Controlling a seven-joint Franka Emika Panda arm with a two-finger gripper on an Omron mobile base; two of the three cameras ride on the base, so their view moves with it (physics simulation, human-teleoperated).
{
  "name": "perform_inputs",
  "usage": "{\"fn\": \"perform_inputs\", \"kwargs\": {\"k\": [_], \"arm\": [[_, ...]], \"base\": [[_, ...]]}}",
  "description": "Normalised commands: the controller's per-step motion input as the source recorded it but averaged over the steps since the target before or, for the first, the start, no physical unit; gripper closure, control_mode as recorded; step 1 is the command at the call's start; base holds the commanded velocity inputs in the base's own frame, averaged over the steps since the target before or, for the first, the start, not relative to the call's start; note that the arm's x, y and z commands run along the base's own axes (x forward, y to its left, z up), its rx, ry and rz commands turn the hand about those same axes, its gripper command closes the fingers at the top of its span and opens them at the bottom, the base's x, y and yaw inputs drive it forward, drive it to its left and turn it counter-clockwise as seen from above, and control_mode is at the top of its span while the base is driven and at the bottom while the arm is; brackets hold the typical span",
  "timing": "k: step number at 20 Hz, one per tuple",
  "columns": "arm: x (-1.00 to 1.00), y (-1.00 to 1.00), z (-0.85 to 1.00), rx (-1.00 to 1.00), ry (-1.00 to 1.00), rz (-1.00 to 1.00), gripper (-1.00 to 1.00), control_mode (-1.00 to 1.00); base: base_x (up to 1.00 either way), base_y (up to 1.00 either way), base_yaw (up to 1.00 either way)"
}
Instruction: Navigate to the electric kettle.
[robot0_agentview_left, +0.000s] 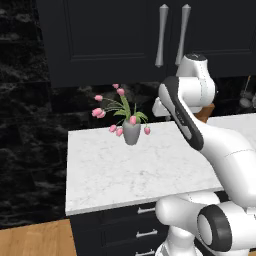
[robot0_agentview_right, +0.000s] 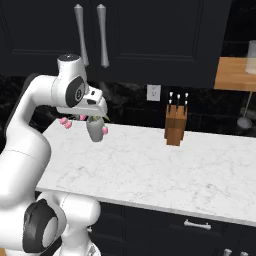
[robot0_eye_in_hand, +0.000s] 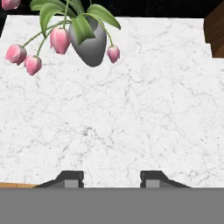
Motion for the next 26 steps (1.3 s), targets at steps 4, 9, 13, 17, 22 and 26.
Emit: {"fn": "perform_inputs", "kwargs": {"k": [4,9,13,17,22,26], "arm": [[0.00,0.00,0.00,0.00,0.00,0.00,-1.00,1.00],[0.00,0.00,0.00,0.00,0.00,0.00,-1.00,1.00],[0.00,0.00,0.00,0.00,0.00,0.00,-1.00,1.00],[0.00,0.00,0.00,0.00,0.00,0.00,-1.00,1.00],[0.00,0.00,0.00,0.00,0.00,0.00,-1.00,1.00],[0.00,0.00,0.00,0.00,0.00,0.00,-1.00,1.00]], "base": [[0.00,0.00,0.00],[-0.22,0.13,0.00],[-0.66,0.11,-0.22],[-0.75,0.04,-0.52],[-0.53,0.12,-0.71],[-0.38,0.02,-0.76]]}}
